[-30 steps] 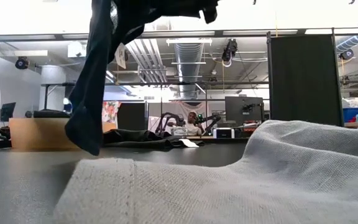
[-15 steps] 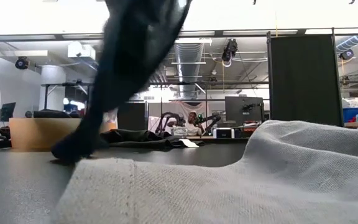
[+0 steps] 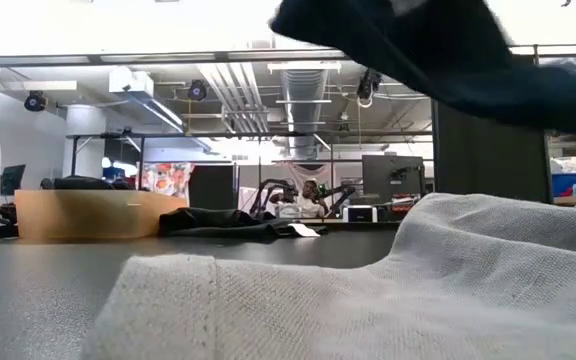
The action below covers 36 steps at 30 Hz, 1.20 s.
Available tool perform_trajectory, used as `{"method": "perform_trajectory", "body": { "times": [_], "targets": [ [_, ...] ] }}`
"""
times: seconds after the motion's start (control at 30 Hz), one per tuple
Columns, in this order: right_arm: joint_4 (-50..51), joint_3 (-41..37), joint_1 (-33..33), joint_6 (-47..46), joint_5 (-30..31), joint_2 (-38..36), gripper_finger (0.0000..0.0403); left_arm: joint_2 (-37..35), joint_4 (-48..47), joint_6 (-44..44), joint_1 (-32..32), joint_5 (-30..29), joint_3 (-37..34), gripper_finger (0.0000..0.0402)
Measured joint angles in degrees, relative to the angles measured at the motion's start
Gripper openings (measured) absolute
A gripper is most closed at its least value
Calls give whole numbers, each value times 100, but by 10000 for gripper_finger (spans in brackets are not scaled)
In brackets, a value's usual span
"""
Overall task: Sort towels by color in basket
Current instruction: Put the dark blue towel into the orange bin
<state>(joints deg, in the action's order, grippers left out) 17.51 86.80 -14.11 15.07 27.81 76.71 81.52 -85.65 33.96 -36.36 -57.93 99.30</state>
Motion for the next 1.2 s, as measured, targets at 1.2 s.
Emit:
{"method": "perform_trajectory", "body": {
  "times": [1.2],
  "targets": [
    [2983,2920,-212,-268,1681,973,8,79,2378,-1861,20,-207,-918,217]
  ]
}}
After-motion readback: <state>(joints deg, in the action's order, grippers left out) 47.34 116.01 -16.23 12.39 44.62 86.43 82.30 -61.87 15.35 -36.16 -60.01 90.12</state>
